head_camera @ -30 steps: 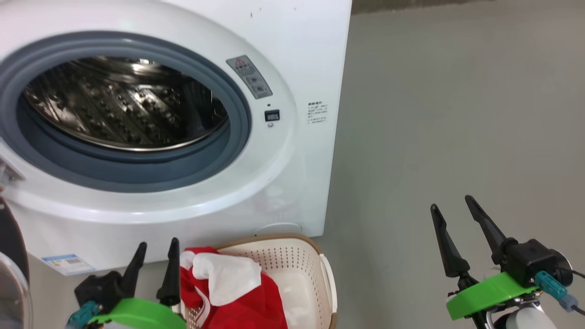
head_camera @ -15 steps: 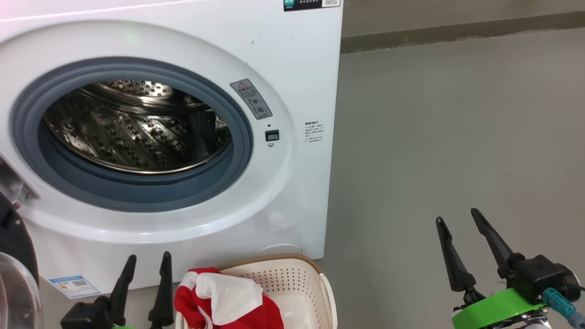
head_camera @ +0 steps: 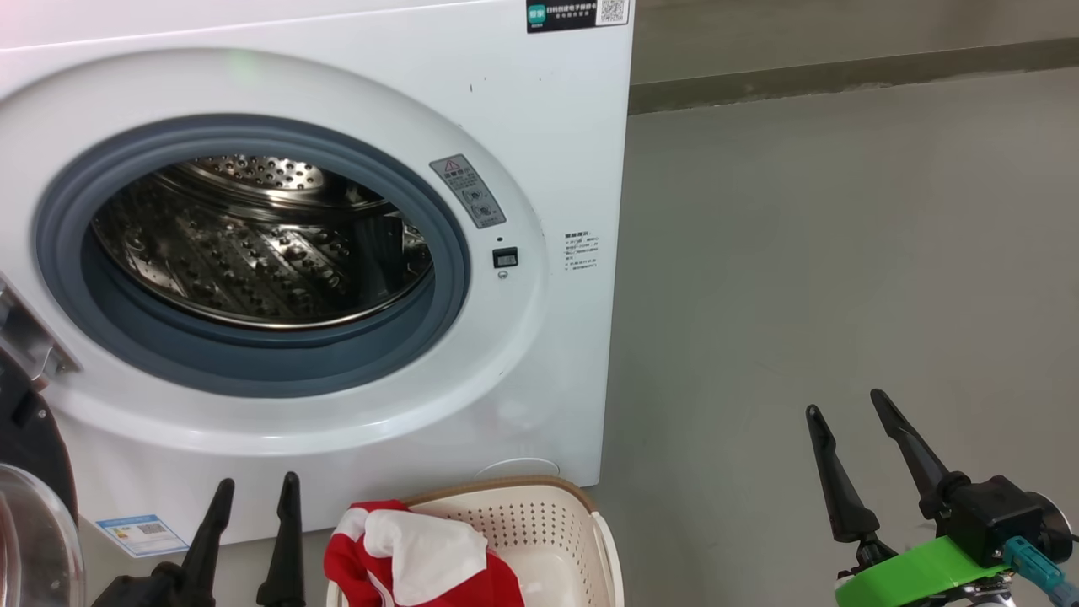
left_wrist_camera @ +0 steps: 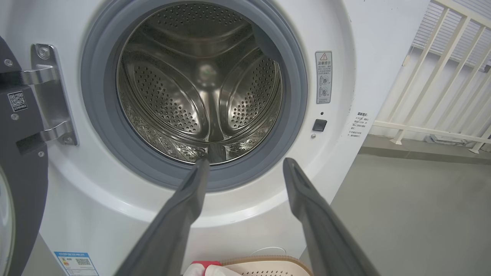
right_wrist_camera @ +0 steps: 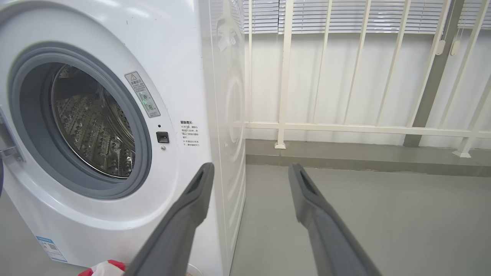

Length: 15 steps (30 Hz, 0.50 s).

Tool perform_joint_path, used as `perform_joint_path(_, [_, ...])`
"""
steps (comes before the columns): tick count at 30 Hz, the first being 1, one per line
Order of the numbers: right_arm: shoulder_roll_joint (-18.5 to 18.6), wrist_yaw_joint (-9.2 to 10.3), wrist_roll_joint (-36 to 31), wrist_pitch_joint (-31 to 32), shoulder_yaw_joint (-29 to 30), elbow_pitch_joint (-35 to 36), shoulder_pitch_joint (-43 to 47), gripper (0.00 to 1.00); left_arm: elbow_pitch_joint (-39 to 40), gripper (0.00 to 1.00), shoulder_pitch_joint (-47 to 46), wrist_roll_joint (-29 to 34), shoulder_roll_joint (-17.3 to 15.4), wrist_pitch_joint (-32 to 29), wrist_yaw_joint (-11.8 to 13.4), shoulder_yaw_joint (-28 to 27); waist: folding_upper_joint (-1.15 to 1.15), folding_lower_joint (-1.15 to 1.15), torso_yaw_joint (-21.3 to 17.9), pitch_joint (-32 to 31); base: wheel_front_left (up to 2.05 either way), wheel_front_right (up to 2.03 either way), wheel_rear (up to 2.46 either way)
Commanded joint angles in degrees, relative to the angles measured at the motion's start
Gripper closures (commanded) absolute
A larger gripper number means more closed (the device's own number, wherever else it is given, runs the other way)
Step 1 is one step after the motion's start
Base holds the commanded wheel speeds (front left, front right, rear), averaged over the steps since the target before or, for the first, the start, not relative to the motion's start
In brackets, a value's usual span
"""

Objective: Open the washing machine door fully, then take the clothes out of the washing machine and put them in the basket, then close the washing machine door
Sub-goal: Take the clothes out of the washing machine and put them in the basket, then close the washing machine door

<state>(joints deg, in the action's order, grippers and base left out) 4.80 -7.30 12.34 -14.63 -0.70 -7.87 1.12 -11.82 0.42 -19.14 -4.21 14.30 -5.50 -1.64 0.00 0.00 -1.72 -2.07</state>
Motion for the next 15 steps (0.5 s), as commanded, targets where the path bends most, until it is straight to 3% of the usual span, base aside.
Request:
perform_joint_path(1, [0.37,-0.19,-0.67,-0.37,-1.02,1.55,-0.29,0.0,1.57,0.0,-0.51,0.44,-1.04,0.7,0.43,-2.04,0.0,0.0,-0.02,0.15,0.0,0.0,0.0])
perform_joint_path(15, [0.5,-0.19,-0.61,-0.37,-0.79,1.16,-0.43,0.0,1.85,0.0,-0.82,0.91,-1.33,0.7,1.07,-2.2,0.0,0.0,-0.07,0.78,-0.07,0.07,0.0])
